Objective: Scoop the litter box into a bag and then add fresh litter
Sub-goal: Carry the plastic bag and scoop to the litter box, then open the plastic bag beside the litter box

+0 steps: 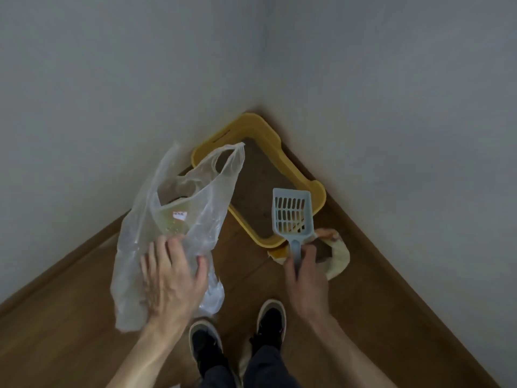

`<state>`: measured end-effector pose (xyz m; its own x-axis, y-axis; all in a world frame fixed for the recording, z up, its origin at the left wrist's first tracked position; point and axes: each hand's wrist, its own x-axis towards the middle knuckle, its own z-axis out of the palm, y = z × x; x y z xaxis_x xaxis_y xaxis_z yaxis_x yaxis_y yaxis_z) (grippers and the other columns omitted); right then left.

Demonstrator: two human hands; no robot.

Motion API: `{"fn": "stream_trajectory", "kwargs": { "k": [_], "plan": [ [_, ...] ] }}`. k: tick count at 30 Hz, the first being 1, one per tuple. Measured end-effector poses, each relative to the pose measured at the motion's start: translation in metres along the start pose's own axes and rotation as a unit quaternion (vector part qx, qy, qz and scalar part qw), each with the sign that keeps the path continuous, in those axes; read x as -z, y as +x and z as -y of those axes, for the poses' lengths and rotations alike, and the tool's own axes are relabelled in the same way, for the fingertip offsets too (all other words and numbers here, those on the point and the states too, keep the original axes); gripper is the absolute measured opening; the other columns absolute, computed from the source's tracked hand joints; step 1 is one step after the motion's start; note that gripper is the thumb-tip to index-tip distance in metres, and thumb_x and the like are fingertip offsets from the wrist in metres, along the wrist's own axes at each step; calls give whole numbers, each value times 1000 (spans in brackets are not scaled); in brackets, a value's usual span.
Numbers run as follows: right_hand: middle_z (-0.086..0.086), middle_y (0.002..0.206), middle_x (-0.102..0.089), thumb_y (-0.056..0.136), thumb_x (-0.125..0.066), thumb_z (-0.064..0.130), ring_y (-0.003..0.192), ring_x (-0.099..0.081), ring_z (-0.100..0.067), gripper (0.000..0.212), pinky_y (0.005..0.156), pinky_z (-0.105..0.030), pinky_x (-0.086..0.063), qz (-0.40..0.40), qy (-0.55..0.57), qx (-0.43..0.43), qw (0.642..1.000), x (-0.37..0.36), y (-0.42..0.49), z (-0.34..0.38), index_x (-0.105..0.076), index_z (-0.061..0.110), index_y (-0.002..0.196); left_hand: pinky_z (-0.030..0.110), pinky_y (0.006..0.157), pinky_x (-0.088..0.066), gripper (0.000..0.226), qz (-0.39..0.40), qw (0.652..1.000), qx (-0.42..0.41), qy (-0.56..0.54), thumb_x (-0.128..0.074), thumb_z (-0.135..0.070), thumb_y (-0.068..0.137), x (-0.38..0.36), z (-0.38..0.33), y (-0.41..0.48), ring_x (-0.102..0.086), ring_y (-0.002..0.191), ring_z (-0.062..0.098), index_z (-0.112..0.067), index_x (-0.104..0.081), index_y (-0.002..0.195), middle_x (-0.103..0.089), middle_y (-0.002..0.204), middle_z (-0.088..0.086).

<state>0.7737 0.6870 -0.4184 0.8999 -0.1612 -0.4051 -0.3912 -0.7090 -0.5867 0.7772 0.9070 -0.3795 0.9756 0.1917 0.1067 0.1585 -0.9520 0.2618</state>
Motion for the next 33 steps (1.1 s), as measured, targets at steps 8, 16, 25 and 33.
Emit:
{"fn": "stream_trajectory", "kwargs": {
  "k": [8, 16, 25, 33],
  "plan": [
    [-1, 78, -58, 100, -47, 30, 66, -63, -23, 27, 54, -39, -50, -34, -37, 21, 999, -73, 90, -51, -43, 11, 119, 48, 75, -40, 41, -35, 999, -26, -13, -48, -34, 81, -114, 37, 10, -50, 87, 36, -3, -47, 108, -56, 95, 22],
    [4, 60, -46, 100, -46, 30, 43, -43, -9, 17, 38, -23, -25, -70, -108, 85, 988, -137, 169, -84, -39, 15, 101, 48, 77, -41, 39, -60, 995, -75, -14, -57, -28, 79, -208, 64, 27, -52, 89, 37, -2, -49, 106, -56, 96, 24],
    [-3, 76, -62, 102, -40, 32, 58, -60, -20, 23, 53, -35, -50, -52, -188, 62, 979, -185, 235, -96, -42, 11, 110, 48, 73, -46, 38, -64, 993, -100, -20, -54, -31, 80, -269, 80, 52, -54, 89, 38, -5, -46, 106, -56, 97, 23],
    [-9, 98, -68, 103, -34, 35, 80, -68, -25, 41, 72, -41, -57, 0, -256, 25, 966, -206, 258, -105, -38, 3, 129, 42, 68, -51, 39, 10, 991, -111, -78, -49, -38, 74, -285, 92, 46, -59, 84, 34, -11, -45, 103, -58, 95, 15]
  ]
}}
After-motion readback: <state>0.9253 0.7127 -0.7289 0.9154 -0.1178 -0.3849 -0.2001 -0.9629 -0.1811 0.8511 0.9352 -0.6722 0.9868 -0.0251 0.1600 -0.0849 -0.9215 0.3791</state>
